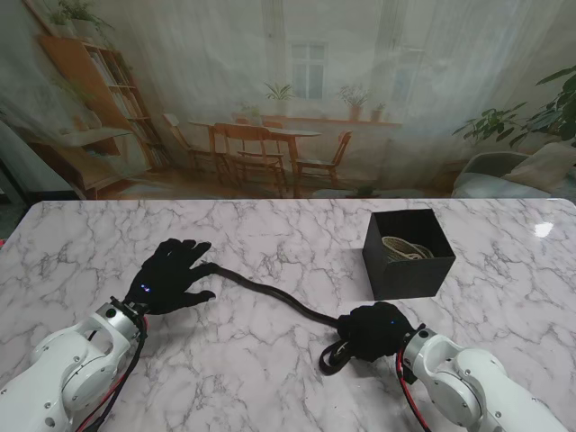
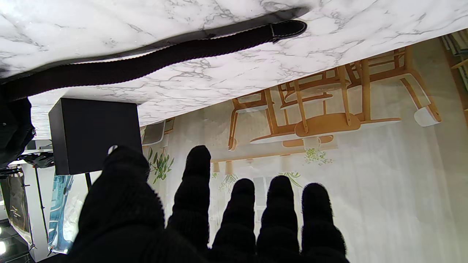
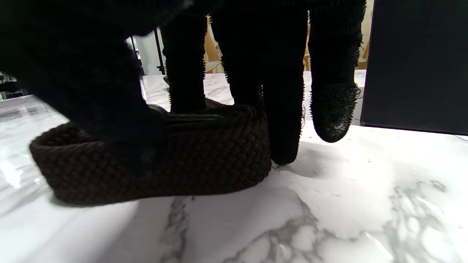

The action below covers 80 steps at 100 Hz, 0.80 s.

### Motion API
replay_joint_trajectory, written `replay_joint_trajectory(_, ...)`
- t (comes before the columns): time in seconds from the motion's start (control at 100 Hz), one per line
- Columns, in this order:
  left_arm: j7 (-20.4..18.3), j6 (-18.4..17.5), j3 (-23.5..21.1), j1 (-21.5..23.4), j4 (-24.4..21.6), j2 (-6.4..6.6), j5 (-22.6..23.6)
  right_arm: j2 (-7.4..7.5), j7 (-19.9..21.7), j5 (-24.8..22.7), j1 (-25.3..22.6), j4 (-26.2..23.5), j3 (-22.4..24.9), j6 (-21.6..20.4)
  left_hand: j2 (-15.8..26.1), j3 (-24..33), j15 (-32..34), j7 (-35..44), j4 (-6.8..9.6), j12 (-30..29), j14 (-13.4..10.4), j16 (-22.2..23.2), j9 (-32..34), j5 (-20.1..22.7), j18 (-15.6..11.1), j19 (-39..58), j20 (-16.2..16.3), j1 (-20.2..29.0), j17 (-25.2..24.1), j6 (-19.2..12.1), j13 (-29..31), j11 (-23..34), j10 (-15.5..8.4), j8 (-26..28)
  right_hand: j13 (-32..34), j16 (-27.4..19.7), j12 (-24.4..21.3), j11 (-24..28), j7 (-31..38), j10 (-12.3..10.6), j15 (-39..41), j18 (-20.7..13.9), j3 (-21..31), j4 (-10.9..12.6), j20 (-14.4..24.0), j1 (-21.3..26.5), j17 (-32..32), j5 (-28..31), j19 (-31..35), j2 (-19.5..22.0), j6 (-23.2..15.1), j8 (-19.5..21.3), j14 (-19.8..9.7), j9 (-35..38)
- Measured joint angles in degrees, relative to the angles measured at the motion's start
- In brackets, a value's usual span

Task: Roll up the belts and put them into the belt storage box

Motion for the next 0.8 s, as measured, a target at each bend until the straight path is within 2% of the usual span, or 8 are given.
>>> replay_joint_trajectory(0.21,0.1,0.0,0.0,0.0,0.0,0.0,0.0,-0.46,-5.5,0.0,0.2,2.2,-1.7,1.6,0.0,0.0,0.0,0.0,0.0,0.0,0.0,0.0,0.0,0.0,0.0,0.0,0.0,0.0,0.0,0.0,0.0,0.0,0.0,0.0,13.1,6.2,7.2,1.3,2.1,-0.7,10.1,-0.1,-4.0,-0.6,4.7,-0.7,4.9,0.0,5.7,0.6,1.1,2.2,-1.5,13.2)
replay_joint_trajectory(0.28,0.1,0.0,0.0,0.0,0.0,0.0,0.1,-0.54,-7.4,-0.6,0.6,3.2,-2.3,1.5,0.0,0.0,0.0,0.0,0.0,0.0,0.0,0.0,0.0,0.0,0.0,0.0,0.0,0.0,0.0,0.0,0.0,0.0,0.0,0.0,14.9,7.5,7.4,2.1,1.9,-0.8,14.2,-0.9,-4.3,-0.6,4.8,-0.8,6.0,0.0,6.7,1.9,4.1,-1.9,-2.0,15.7)
replay_joint_trajectory(0.35,0.1,0.0,0.0,0.0,0.0,0.01,0.1,-0.61,-7.7,-1.3,0.9,3.5,-2.5,1.0,0.0,0.0,0.0,0.0,0.0,0.0,0.0,0.0,0.0,0.0,0.0,0.0,0.0,0.0,0.0,0.0,0.0,0.0,0.0,0.0,16.2,8.2,7.5,2.6,-9.2,-0.8,18.4,-1.5,-3.8,-0.4,4.8,-1.5,6.5,0.5,7.5,3.4,6.7,-5.8,-3.1,18.3)
replay_joint_trajectory(0.39,0.1,0.0,0.0,0.0,0.0,0.01,0.1,-0.62,-7.7,-1.6,1.1,3.6,-2.5,0.8,0.0,0.0,0.0,0.0,0.0,0.0,0.0,0.0,0.0,0.0,0.0,0.0,0.0,0.0,0.0,0.0,0.0,0.0,0.0,0.0,16.6,8.8,7.5,3.0,-16.3,-0.8,21.1,-1.5,-3.3,0.5,4.8,-1.5,7.2,-4.3,8.0,4.8,7.7,-7.3,-3.1,19.7)
replay_joint_trajectory(0.47,0.1,0.0,0.0,0.0,0.0,0.01,0.1,-0.65,-7.8,-1.5,1.2,3.8,-2.7,0.7,0.0,0.0,0.0,0.0,0.0,0.0,0.0,0.0,0.0,0.0,0.0,0.0,0.0,0.0,0.0,0.0,0.0,0.0,0.0,0.0,17.3,8.9,7.4,3.4,-18.9,-0.4,25.4,-1.4,-3.0,3.2,4.8,-2.1,8.2,-13.3,8.9,6.0,7.6,-7.8,-3.2,22.5)
replay_joint_trajectory(0.54,0.2,0.0,0.0,0.0,0.0,0.01,0.1,-0.7,-8.6,-1.1,1.3,4.2,-3.0,0.7,0.0,0.0,0.0,0.0,0.0,0.0,0.0,0.0,0.0,0.0,0.0,0.0,0.0,0.0,0.0,0.0,0.0,0.0,0.0,0.0,17.3,8.9,7.3,4.0,-18.8,0.0,27.0,-1.3,-2.9,4.4,4.8,-2.1,9.2,-18.1,9.3,7.2,3.9,-7.8,-2.8,23.2)
replay_joint_trajectory(0.71,0.3,0.0,-0.1,0.1,0.0,0.01,0.2,-0.87,-10.7,-1.0,1.4,5.1,-3.6,1.0,0.0,0.0,0.0,0.0,0.0,0.0,0.0,0.0,0.0,0.0,0.0,0.0,0.0,0.0,0.0,0.0,0.0,0.0,0.0,0.0,17.8,8.7,7.1,5.7,-18.8,0.9,31.1,0.7,-2.9,5.3,4.8,-2.0,12.2,-22.0,10.7,9.5,-12.8,-7.9,-1.5,24.0)
replay_joint_trajectory(0.8,0.4,0.0,-0.1,0.1,0.0,0.01,0.2,-0.93,-10.6,-1.0,1.5,5.2,-3.6,0.8,0.0,0.0,0.0,0.0,0.0,0.0,0.0,0.0,0.0,0.0,0.0,0.0,0.0,0.0,0.0,0.0,0.0,0.0,0.0,0.0,17.8,7.5,7.1,6.1,-20.5,1.4,31.3,1.5,-3.0,5.3,4.4,-1.9,12.2,-19.1,10.9,10.7,-15.2,-9.8,-1.0,24.0)
